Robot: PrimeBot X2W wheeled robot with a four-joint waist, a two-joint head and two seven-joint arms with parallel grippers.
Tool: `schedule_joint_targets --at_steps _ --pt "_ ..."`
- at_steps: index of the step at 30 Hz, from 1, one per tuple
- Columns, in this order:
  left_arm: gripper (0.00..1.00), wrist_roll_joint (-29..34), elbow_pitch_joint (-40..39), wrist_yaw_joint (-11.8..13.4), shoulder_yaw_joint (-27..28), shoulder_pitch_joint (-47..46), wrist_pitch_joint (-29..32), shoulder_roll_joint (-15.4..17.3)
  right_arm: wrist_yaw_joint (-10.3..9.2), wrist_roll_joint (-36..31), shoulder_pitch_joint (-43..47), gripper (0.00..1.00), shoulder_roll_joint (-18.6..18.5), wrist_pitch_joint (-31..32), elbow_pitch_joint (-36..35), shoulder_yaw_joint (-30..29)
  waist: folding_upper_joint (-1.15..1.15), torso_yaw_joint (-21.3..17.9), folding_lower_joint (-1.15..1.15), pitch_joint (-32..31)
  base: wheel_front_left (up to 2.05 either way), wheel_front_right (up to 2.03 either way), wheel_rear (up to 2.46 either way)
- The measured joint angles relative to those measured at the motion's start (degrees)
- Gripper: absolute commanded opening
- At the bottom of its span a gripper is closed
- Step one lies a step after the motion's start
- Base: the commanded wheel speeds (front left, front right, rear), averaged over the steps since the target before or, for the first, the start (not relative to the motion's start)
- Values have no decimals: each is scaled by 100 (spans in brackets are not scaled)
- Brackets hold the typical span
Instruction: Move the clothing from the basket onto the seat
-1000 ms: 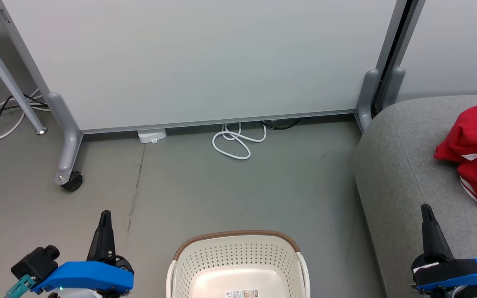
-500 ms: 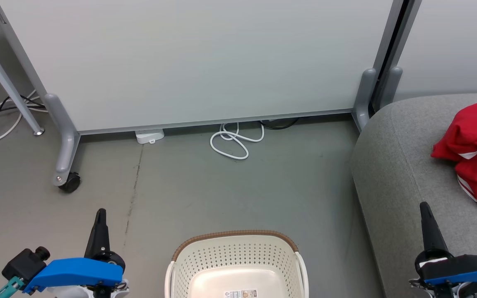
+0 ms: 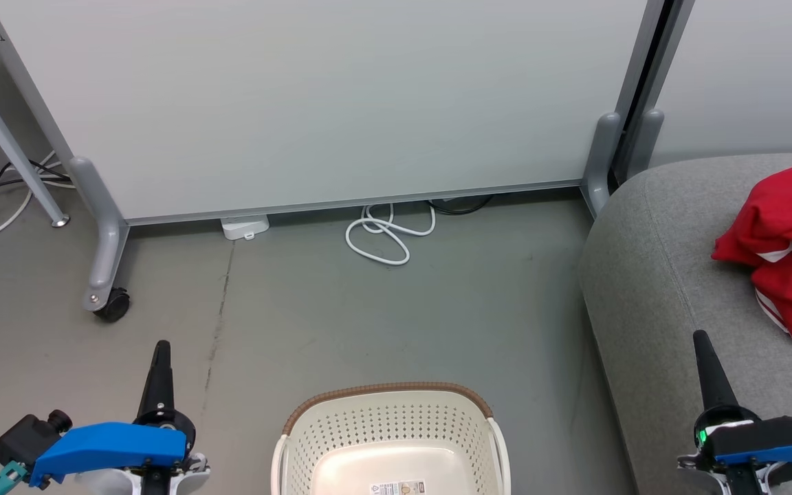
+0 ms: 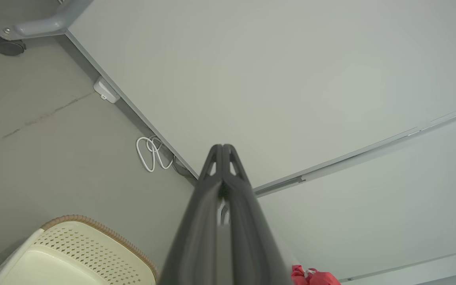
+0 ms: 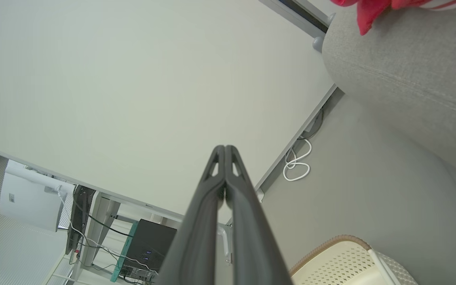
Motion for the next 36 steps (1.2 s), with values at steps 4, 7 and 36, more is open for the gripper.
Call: schedule_joint_targets --at_steps 4,7,36 --pt "0 -224 -7 -2 46 -13 57 -10 0 248 -24 0 0 56 4 3 0 -11 0 1 0 0 0" --pt "0 -399 -13 -11 81 -33 97 -13 0 405 -37 0 0 103 7 4 0 -19 0 1 0 0 0" --pt "0 -1815 -62 -68 324 -141 456 -66 0 1861 -174 0 -1 459 30 22 0 -100 0 5 0 0 0"
